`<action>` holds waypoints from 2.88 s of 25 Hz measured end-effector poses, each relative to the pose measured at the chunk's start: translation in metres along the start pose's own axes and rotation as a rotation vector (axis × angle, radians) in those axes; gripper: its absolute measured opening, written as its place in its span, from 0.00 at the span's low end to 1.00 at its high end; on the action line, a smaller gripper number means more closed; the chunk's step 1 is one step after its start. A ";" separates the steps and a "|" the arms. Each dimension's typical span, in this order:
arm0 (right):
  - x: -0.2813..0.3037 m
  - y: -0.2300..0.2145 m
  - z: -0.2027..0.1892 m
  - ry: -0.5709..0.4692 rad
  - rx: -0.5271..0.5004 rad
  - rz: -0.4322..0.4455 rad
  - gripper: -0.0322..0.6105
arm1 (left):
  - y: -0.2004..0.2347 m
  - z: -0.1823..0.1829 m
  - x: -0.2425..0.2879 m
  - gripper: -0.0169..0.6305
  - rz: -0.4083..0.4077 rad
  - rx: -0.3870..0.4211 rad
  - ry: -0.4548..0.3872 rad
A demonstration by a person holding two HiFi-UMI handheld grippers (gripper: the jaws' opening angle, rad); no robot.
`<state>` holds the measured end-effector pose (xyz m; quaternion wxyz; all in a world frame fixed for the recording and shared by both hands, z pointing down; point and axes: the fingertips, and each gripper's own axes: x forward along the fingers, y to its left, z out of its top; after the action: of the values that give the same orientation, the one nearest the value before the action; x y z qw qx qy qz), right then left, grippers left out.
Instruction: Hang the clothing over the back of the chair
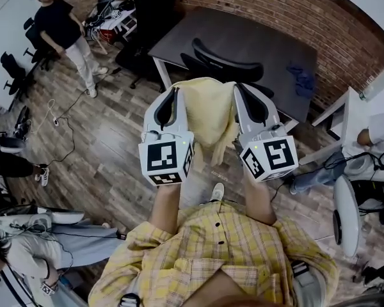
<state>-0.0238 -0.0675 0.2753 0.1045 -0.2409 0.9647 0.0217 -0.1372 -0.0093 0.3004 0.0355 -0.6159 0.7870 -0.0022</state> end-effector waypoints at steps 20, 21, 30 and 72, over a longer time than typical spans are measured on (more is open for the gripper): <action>0.077 -0.074 -0.002 -0.031 -0.017 0.037 0.07 | 0.000 0.008 0.110 0.05 0.019 0.027 -0.041; 0.078 -0.077 -0.003 -0.030 -0.014 0.039 0.07 | -0.001 0.007 0.114 0.05 0.018 0.025 -0.042; 0.096 -0.084 -0.014 -0.033 -0.021 0.033 0.07 | 0.002 -0.007 0.137 0.04 -0.011 0.008 -0.041; 0.222 -0.189 0.002 -0.032 -0.182 -0.382 0.07 | 0.042 0.031 0.344 0.05 -0.407 -0.014 -0.110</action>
<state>-0.1264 -0.3369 0.2282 0.0996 -0.4275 0.8938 0.0924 -0.2583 -0.3319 0.2488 0.0727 -0.7617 0.6432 0.0298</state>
